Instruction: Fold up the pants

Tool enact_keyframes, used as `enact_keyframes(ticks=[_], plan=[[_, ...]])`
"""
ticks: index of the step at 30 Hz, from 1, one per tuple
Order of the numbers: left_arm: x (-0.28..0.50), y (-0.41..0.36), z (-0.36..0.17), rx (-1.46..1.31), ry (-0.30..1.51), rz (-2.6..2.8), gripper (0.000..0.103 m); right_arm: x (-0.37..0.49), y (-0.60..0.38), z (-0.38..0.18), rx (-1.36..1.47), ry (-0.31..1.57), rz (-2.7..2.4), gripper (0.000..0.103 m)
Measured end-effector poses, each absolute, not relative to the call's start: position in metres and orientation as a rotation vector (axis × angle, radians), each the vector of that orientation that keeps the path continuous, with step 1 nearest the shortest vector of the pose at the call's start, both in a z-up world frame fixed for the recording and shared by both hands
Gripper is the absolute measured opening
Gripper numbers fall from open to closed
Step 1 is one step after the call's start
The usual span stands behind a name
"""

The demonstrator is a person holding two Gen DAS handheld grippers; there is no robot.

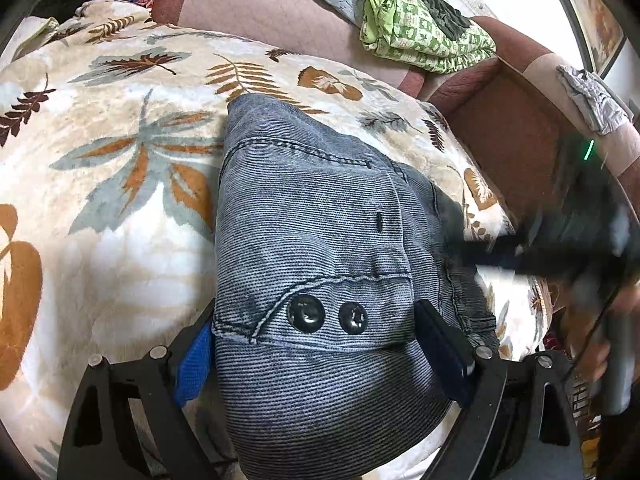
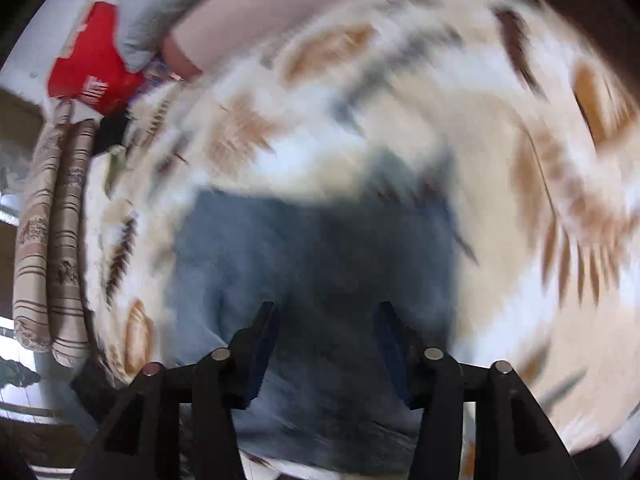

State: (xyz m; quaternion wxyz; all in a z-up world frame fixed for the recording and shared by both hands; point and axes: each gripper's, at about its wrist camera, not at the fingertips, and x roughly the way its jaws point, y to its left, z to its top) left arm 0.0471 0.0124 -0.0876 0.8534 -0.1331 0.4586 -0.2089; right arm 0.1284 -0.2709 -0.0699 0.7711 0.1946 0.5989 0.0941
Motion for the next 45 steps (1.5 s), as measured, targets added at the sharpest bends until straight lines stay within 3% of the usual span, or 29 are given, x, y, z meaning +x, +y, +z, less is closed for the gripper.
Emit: enact_keyframes(ticks=[2,9,11,14,21,25,31,45], plan=[[0.045,0.010,-0.087,-0.262,0.960,-0.429,0.092,0.124,-0.276,-0.090,0.412,1.293,0.235,0.057],[0.044,0.010,-0.088,-0.262,0.953,-0.419,0.092,0.097,-0.264,-0.039,0.365,1.168,0.289,0.060],[0.044,0.010,-0.088,-0.261,0.953,-0.420,0.092,0.085,-0.265,-0.049,0.407,1.176,0.295,0.071],[0.042,0.010,-0.087,-0.262,0.954,-0.425,0.092,0.076,-0.255,-0.087,0.313,1.225,0.273,0.071],[0.043,0.019,-0.087,-0.319,0.961,-0.434,0.092,0.051,-0.238,-0.034,0.285,1.101,0.304,0.071],[0.041,0.013,-0.086,-0.279,0.954,-0.426,0.092,0.041,-0.245,-0.085,0.340,1.185,0.341,0.074],[0.041,0.015,-0.082,-0.285,0.972,-0.402,0.092,0.040,-0.266,-0.055,0.426,1.116,0.335,0.074],[0.035,0.015,-0.065,-0.229,0.962,-0.355,0.092,0.056,-0.320,-0.096,0.706,1.133,0.320,0.074]])
